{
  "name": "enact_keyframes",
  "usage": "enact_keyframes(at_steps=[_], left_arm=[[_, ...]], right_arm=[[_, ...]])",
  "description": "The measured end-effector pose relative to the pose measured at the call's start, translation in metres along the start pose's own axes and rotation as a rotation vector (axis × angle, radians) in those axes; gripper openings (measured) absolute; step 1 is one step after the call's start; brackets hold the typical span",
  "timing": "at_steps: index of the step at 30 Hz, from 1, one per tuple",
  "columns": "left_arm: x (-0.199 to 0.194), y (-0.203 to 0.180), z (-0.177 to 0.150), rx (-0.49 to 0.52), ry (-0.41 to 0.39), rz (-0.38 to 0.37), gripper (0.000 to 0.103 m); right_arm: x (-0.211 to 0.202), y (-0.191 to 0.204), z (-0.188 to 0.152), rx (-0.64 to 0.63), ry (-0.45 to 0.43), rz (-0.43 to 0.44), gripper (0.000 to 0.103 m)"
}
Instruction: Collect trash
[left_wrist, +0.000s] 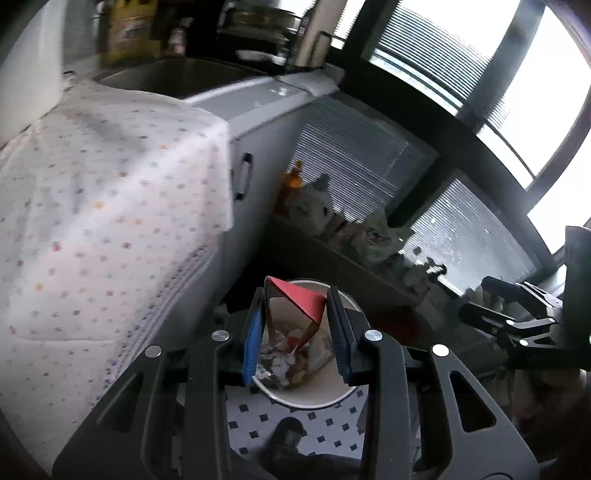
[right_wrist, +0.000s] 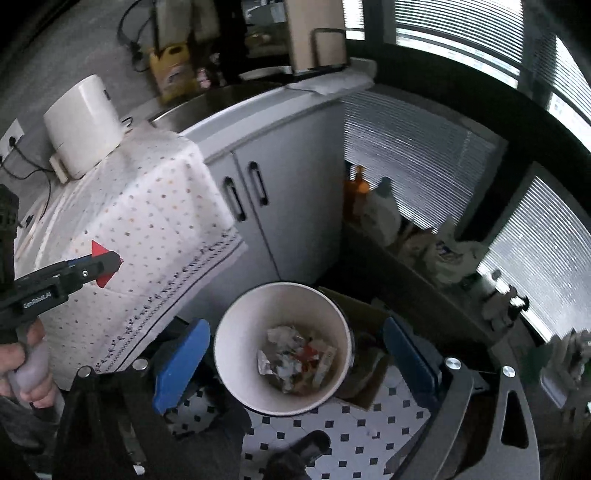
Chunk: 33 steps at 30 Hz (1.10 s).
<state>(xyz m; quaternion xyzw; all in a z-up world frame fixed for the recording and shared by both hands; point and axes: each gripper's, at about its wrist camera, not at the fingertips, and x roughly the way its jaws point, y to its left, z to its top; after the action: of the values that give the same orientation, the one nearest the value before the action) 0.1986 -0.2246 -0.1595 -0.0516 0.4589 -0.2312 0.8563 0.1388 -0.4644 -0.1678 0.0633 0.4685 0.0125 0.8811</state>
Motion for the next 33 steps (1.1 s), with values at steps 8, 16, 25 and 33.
enact_keyframes(at_steps=[8,16,25,33], left_arm=[[0.031,-0.037,0.002,0.048,0.035,-0.049,0.033],[0.039,-0.055,0.007,0.074,0.028,-0.1,0.069],[0.006,-0.045,0.012,0.066,-0.035,-0.045,0.09],[-0.036,-0.034,0.014,0.033,-0.103,0.026,0.097]], right_arm=[[-0.02,-0.041,-0.02,0.063,-0.014,-0.055,0.093],[-0.033,-0.061,-0.029,0.103,-0.029,-0.079,0.093],[-0.04,-0.044,-0.021,0.079,-0.062,-0.032,0.095],[-0.053,-0.023,-0.006,0.044,-0.107,0.035,0.095]])
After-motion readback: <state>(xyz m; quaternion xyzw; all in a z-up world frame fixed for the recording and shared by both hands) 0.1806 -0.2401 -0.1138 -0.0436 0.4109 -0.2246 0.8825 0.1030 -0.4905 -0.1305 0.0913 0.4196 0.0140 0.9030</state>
